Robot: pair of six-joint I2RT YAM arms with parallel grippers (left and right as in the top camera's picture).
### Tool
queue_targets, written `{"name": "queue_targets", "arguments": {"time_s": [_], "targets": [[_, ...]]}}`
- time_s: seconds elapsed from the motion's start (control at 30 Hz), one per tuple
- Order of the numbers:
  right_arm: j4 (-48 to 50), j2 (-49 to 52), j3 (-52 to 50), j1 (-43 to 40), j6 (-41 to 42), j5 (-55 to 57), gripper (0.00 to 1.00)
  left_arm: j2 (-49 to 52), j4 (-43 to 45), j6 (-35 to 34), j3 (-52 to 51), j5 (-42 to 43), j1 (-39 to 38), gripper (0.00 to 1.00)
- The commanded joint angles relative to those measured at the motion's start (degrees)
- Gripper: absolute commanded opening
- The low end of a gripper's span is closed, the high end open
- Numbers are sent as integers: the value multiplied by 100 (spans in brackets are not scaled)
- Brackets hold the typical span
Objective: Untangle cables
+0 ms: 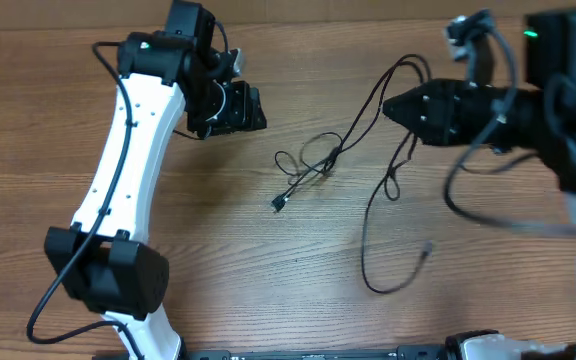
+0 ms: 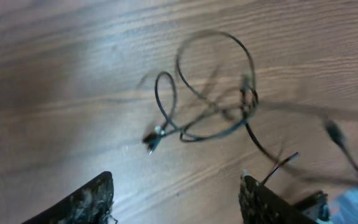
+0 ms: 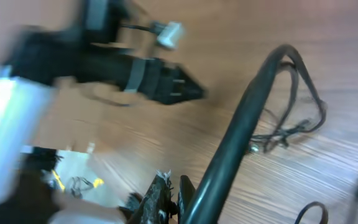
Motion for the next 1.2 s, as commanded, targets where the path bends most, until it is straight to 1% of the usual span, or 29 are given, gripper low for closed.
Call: {"name": "queue_targets", "arguments": {"time_s": [0.0,0.07,0.17,0.23,0.3,0.37,0.67,0.77,0.87,1.03,1.1,1.17], "targets": [[35,-236,264,-9,426,-308,3,155,201,483,44,280,-70,69],[42,-334,291,-9,490,-308,4,232,321,813,44,780,-72,71],[24,-391,291,-9,487,-286,4,339,341,1609,44,1720,-103,73],[-4,-385,289,-9,490,-289,3,426,264,2124,44,2024,-153,74],[-28,-380,289,-9,485,-286,4,525,160,2583,44,2044,-234,74],[-39,-380,289,-9,485,-286,4,634,94,2859,42,2044,-328,74],[-175,-380,289,-9,463,-273,4,1300,225,3064,42,2000,-870,73],[-267,-380,289,-9,461,-184,3,1506,245,3602,42,1895,-975,74],[-326,-380,289,-9,463,-70,4,1694,396,3993,42,1893,-997,73],[-448,-380,289,-9,442,-7,4,2057,737,4063,42,1926,-1025,71],[-501,-380,289,-9,442,94,4,2227,654,4229,42,2061,-1058,70],[-542,-380,289,-9,444,170,4,2339,374,4666,42,2319,-1084,70]]}}
